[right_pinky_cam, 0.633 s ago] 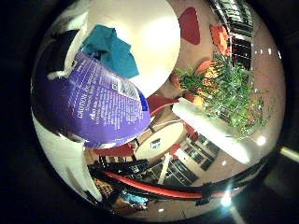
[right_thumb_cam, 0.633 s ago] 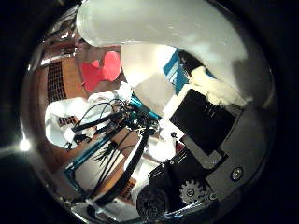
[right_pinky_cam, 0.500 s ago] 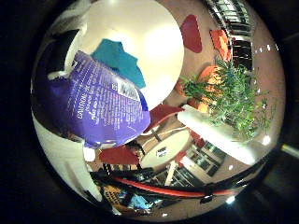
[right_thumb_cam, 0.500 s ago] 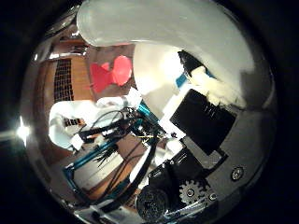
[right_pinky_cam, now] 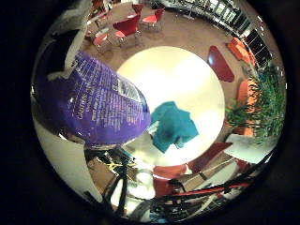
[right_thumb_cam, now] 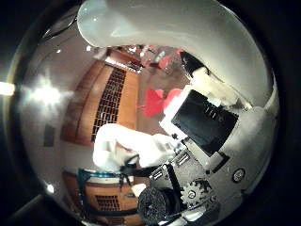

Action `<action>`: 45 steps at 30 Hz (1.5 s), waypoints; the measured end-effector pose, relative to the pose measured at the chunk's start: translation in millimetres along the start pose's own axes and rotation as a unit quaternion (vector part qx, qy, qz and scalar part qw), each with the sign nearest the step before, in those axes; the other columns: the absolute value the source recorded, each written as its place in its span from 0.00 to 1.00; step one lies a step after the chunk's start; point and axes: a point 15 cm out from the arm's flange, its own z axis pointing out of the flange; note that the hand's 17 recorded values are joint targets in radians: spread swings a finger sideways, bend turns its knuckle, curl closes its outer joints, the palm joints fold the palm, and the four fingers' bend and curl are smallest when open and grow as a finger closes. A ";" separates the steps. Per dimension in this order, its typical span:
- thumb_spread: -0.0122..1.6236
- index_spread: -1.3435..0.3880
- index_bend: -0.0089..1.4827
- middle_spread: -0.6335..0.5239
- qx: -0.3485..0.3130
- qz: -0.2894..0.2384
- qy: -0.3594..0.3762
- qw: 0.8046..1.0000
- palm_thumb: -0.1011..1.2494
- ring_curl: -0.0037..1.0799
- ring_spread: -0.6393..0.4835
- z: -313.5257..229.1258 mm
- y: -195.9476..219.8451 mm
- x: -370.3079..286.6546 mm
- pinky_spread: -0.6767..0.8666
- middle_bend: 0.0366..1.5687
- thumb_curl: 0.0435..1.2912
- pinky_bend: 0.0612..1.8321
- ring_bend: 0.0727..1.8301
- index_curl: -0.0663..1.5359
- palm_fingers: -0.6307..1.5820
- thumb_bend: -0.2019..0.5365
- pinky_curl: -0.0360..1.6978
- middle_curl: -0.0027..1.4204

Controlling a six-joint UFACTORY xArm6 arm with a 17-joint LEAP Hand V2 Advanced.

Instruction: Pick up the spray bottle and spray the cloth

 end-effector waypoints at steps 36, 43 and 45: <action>0.47 0.66 0.80 0.46 0.039 0.034 -0.109 0.993 0.82 0.70 0.38 204.9 -1.9 86.2 0.31 0.89 0.67 0.55 0.74 0.52 0.80 0.25 0.80 0.48; 0.47 0.66 0.79 0.46 0.008 0.068 -0.116 0.991 0.82 0.70 0.39 237.2 35.0 103.9 0.31 0.89 0.68 0.56 0.74 0.52 0.80 0.25 0.80 0.48; 0.47 0.66 0.79 0.46 0.007 0.071 -0.114 0.991 0.82 0.70 0.39 239.9 40.2 106.9 0.31 0.89 0.68 0.56 0.74 0.52 0.80 0.25 0.80 0.48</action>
